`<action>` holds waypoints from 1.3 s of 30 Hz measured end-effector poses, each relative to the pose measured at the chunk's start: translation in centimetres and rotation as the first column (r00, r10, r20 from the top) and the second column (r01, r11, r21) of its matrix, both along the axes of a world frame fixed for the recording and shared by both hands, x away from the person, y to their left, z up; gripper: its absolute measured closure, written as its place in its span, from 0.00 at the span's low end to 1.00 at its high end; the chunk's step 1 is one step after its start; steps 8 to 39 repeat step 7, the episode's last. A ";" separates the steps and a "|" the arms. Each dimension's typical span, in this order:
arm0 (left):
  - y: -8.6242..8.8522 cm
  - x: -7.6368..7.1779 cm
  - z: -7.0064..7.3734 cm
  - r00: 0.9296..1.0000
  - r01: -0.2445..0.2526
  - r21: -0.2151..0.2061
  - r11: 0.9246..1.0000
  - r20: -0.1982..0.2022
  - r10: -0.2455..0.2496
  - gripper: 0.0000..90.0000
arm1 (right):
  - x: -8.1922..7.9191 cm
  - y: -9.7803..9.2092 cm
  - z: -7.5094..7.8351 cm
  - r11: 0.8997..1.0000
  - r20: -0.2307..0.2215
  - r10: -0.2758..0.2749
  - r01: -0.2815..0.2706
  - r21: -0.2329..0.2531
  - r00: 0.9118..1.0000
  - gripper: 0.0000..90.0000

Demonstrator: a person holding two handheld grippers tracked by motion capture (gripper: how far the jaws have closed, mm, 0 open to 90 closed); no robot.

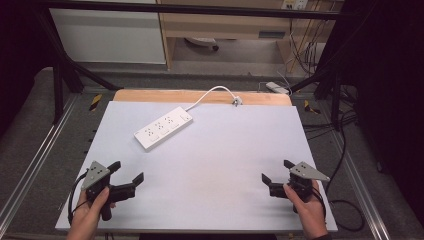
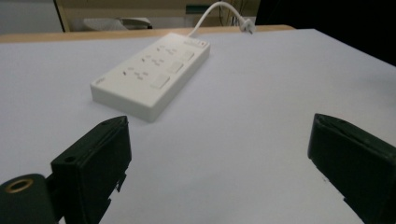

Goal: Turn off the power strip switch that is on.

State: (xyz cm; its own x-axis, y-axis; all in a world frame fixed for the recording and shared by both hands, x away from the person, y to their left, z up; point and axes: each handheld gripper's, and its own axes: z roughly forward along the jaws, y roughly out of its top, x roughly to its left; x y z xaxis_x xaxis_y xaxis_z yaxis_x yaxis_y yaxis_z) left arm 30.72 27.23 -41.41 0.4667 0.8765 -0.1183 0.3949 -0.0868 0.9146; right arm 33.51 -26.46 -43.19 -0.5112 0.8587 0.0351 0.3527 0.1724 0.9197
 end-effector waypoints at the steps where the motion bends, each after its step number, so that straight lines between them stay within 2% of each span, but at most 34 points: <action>1: 0.0 -0.1 -0.4 1.000 -0.001 0.006 1.000 -0.009 0.002 0.07 | 0.0 0.0 0.0 1.000 -0.001 -0.002 0.002 0.000 1.000 0.03; 4: -0.1 -0.4 -1.1 1.000 0.004 0.034 0.999 -0.027 -0.003 0.07 | 0.1 -0.1 -0.2 1.000 -0.014 -0.012 0.012 -0.014 1.000 0.03; 6: 0.0 -0.3 -1.2 0.999 -0.005 0.030 1.000 -0.038 0.006 0.07 | 0.3 0.0 -0.4 0.999 -0.027 -0.024 0.023 -0.027 0.999 0.03; 39: 0.0 -0.3 -1.2 0.999 -0.005 0.030 1.000 -0.038 0.006 0.07 | 0.3 0.0 -0.4 0.999 -0.027 -0.024 0.023 -0.027 0.999 0.03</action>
